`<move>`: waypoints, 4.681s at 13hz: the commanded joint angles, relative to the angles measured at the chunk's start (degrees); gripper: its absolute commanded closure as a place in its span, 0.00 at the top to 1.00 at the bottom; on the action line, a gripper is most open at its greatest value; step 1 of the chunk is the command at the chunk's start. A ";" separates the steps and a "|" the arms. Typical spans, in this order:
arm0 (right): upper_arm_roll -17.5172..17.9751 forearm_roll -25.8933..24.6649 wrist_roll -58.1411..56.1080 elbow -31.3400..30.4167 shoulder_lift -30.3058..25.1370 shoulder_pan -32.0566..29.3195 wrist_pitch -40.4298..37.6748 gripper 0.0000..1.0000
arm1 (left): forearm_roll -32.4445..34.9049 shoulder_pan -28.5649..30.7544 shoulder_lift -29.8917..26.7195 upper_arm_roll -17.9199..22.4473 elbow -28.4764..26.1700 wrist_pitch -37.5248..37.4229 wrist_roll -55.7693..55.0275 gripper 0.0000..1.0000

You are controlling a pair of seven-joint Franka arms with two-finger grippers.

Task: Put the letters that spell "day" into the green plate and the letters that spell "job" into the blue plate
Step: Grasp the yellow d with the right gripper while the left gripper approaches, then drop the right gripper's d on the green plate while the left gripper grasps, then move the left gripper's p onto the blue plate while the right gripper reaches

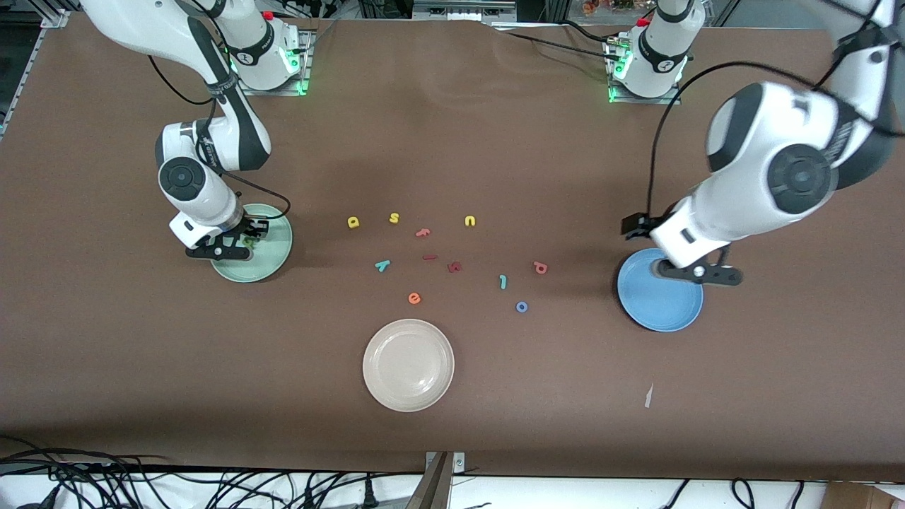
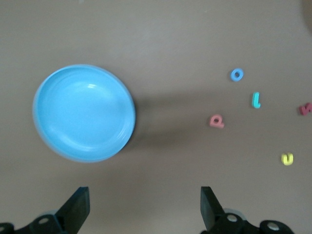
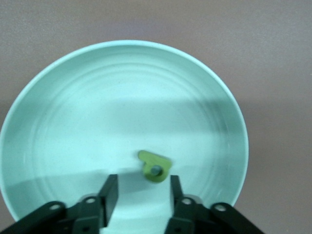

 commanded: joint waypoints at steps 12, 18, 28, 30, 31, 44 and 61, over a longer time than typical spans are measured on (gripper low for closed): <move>16.98 7.50 48.49 6.78 2.05 3.57 -2.04 1.00 | -3.74 -12.18 15.26 0.92 -8.96 31.81 -5.39 1.00; 16.89 6.89 55.47 6.69 6.19 7.37 2.20 0.89 | -3.21 -13.23 15.26 1.09 -13.72 34.47 -5.48 1.00; 16.19 6.18 53.90 7.04 6.82 7.19 2.29 0.16 | -3.12 -14.64 18.24 2.59 -13.11 36.66 -4.86 0.84; 13.66 5.83 46.99 7.13 3.49 7.19 -2.69 0.15 | -3.12 -14.73 18.34 2.94 -13.02 37.19 -4.86 0.72; 11.38 5.83 42.16 7.56 1.03 7.10 -6.46 0.15 | -3.12 -14.82 18.34 2.94 -13.02 37.20 -4.86 0.68; -2.71 6.71 16.10 -1.49 -1.18 6.40 -2.19 1.00 | -3.12 -14.73 17.72 3.46 -13.02 37.20 -4.77 0.22; 3.71 14.09 47.71 32.97 17.96 18.52 -10.92 0.95 | -2.95 1.16 2.87 5.40 -19.08 29.55 14.27 0.00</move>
